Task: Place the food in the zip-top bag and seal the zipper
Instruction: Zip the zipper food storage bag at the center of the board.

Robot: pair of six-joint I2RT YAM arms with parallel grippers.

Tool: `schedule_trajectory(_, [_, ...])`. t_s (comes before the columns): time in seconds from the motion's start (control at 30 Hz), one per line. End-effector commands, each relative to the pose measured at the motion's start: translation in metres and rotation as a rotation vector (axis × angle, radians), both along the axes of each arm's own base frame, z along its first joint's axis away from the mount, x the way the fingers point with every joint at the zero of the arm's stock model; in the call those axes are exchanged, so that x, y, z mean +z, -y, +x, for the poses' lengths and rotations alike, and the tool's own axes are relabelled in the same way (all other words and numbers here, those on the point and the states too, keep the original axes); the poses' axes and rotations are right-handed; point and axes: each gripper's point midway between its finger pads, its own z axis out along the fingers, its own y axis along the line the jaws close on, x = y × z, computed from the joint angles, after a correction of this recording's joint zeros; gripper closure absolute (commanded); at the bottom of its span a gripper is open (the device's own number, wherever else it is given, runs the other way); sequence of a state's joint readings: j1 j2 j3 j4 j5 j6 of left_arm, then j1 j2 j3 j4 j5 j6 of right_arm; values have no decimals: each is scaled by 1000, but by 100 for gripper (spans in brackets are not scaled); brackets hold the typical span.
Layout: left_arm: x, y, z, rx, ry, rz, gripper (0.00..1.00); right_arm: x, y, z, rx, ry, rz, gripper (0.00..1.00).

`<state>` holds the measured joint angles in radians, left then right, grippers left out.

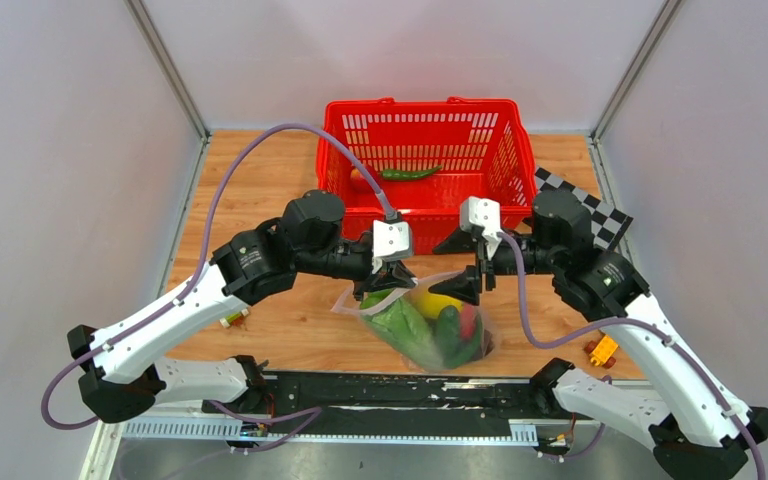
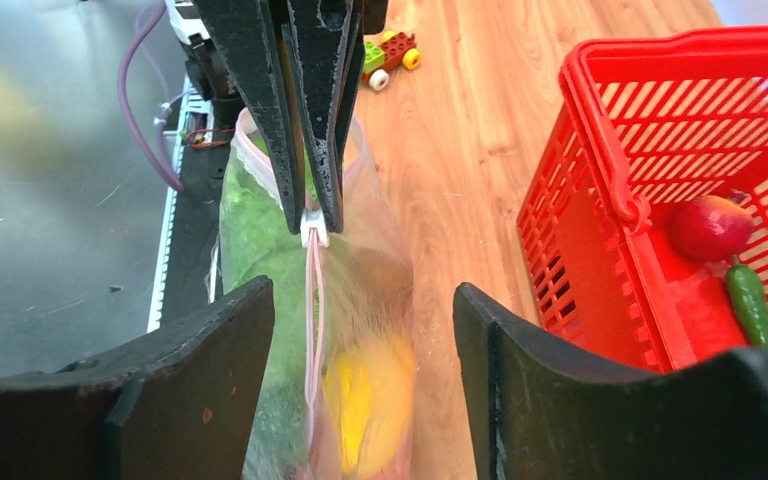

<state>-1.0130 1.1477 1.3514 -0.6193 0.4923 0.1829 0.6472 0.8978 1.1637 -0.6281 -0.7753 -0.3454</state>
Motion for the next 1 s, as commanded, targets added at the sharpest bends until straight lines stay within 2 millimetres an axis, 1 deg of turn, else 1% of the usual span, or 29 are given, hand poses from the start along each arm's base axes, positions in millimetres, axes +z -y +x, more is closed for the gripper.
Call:
schedule_trajectory(0.0, [33, 3, -3, -12, 22, -87, 100, 11, -3, -9, 87, 21, -17, 36])
schedule_trajectory(0.1, [33, 1, -1, 7, 27, -91, 100, 8, -9, -13, 133, -2, -31, 42])
schedule_trajectory(0.17, [32, 1, -1, 9, 27, -90, 100, 6, -11, -13, 140, 0, -43, 49])
schedule_trajectory(0.2, [33, 1, -1, 10, 27, -89, 100, 6, -12, -13, 142, 1, -47, 51])
schedule_trajectory(0.27, [33, 1, 0, 9, 27, -89, 100, 7, -14, -13, 148, 4, -51, 59])
schedule_trajectory(0.37, [33, 2, 1, 11, 26, -88, 100, 6, -13, -14, 146, 11, -58, 68])
schedule_trajectory(0.43, [32, 2, 0, 8, 24, -85, 100, 6, -11, -14, 141, 19, -62, 76])
schedule_trajectory(0.53, [32, 1, 1, 15, 25, -85, 100, 6, -9, -14, 130, 32, -68, 85])
schedule_trajectory(0.63, [31, 0, 2, 28, 28, -82, 100, 6, -7, -13, 116, 38, -67, 98])
schedule_trajectory(0.67, [29, -1, 3, 35, 29, -76, 100, 6, -7, -12, 108, 37, -64, 100])
schedule_trajectory(0.87, [17, -13, 6, 85, 34, -43, 100, 15, 1, 3, -35, 94, -12, 100])
schedule_trajectory(0.97, [13, -22, 6, 114, 41, -38, 100, 25, 8, 3, -88, 127, 42, 100])
